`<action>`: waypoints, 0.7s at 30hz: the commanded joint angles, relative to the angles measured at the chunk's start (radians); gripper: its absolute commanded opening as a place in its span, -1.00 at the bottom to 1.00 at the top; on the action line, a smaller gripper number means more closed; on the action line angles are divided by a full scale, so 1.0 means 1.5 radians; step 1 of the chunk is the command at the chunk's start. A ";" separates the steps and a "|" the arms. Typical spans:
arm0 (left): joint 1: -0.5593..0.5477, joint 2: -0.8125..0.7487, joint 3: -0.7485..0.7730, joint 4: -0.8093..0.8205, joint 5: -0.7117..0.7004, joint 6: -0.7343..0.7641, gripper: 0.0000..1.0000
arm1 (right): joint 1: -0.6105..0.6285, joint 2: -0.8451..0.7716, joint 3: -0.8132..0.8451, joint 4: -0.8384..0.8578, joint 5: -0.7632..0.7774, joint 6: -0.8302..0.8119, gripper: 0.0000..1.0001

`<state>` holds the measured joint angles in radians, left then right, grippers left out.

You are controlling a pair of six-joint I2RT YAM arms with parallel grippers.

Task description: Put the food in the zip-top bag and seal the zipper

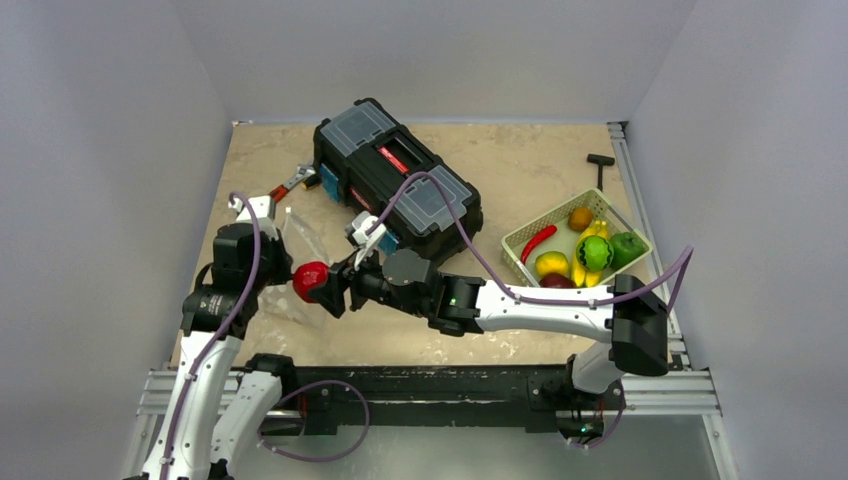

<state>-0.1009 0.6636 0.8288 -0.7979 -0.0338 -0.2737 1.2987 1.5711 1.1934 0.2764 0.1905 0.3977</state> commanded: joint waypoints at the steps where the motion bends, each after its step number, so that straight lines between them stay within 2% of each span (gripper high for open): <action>1: -0.013 -0.019 0.020 -0.002 0.084 -0.016 -1.00 | -0.024 0.001 -0.012 0.031 0.096 0.003 -1.00; 5: -0.013 -0.026 0.020 -0.003 0.080 -0.017 -1.00 | -0.024 0.014 -0.043 0.062 0.091 0.060 -1.00; 14: -0.012 -0.021 0.020 -0.004 0.078 -0.016 -1.00 | -0.025 -0.014 -0.142 0.144 0.120 0.080 -1.00; 21: -0.013 -0.015 0.020 -0.005 0.078 -0.017 -1.00 | -0.024 0.018 -0.106 0.126 0.131 0.062 -1.00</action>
<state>-0.1162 0.6392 0.8288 -0.8173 0.0616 -0.2810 1.2568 1.5738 0.9783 0.4210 0.3367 0.5076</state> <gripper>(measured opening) 0.003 0.598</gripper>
